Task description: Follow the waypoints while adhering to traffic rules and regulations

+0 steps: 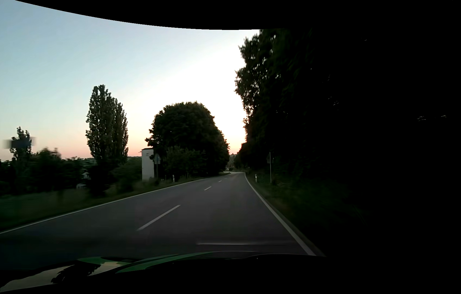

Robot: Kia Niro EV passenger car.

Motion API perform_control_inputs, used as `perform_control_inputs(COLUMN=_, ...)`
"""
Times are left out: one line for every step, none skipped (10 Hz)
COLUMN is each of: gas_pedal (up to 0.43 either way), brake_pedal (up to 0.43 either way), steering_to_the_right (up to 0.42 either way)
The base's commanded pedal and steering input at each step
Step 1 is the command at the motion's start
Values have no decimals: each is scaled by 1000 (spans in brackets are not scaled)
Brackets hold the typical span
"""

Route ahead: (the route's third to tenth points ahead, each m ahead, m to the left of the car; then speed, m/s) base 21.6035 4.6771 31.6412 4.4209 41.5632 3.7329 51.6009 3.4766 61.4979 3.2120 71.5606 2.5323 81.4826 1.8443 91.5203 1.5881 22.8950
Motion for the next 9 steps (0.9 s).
perform_control_inputs(gas_pedal=441, brake_pedal=0, steering_to_the_right=6)
perform_control_inputs(gas_pedal=429, brake_pedal=0, steering_to_the_right=6)
perform_control_inputs(gas_pedal=331, brake_pedal=0, steering_to_the_right=5)
perform_control_inputs(gas_pedal=319, brake_pedal=0, steering_to_the_right=5)
perform_control_inputs(gas_pedal=339, brake_pedal=0, steering_to_the_right=5)
perform_control_inputs(gas_pedal=358, brake_pedal=0, steering_to_the_right=6)
perform_control_inputs(gas_pedal=370, brake_pedal=0, steering_to_the_right=5)
perform_control_inputs(gas_pedal=370, brake_pedal=0, steering_to_the_right=6)
perform_control_inputs(gas_pedal=370, brake_pedal=0, steering_to_the_right=5)
